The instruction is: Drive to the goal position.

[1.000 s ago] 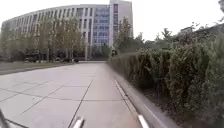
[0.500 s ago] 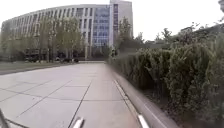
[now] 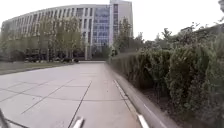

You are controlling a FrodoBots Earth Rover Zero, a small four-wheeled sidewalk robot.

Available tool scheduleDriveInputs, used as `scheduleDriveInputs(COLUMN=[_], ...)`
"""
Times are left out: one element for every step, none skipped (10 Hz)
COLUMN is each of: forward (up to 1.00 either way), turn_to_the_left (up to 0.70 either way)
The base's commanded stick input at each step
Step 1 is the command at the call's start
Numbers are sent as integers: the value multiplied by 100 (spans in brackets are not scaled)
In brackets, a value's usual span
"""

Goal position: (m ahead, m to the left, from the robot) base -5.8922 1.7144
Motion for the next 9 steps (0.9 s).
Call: scheduleDriveInputs(forward=[1, 4, 0, 2, 3, 3, 0, 0, 0], turn_to_the_left=[0, 0, 0, 0, 0, 0, 0, 0, 0])
